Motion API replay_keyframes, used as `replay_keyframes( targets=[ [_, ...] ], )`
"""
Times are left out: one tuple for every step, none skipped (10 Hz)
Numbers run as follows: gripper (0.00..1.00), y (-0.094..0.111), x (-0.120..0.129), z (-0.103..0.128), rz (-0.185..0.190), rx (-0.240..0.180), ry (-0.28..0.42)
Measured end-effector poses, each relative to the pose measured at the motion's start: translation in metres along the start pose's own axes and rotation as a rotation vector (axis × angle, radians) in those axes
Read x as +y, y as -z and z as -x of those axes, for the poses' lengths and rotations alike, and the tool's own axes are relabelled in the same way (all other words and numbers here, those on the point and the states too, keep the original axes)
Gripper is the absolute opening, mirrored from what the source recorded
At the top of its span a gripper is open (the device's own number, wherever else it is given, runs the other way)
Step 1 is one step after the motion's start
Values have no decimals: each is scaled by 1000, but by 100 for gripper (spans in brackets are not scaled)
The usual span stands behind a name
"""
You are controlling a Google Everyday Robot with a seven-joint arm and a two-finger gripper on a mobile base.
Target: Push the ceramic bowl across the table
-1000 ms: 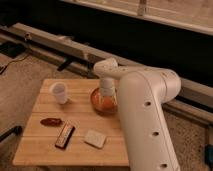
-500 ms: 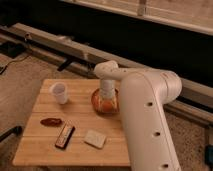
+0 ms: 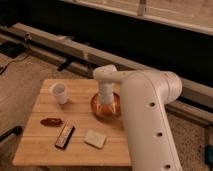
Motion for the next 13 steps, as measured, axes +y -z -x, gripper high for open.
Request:
replay_keyframes(
  targets=[
    [65,-5,4,-11,3,19,-1],
    [65,-8,7,-17,7,33,-2],
    [65,-11,8,-23,11,45,-3],
    [65,-15,11,-31,17,61,-5],
    [65,-17,13,-38,28,78,-10],
    [65,-19,15,-44,37,94,-17],
    [65,-21,15,-49,42,110,-26],
    [65,-24,15,-56,43,130,-33],
    [65,-26,17,-64,43,147,-31],
    [65,-28,20,-69,43,159,-28],
    [65,-30,26,-80,45,176,-19],
    [65,-30,30,-86,48,184,-12],
    [65,-30,34,-90,50,188,-6]
  ],
)
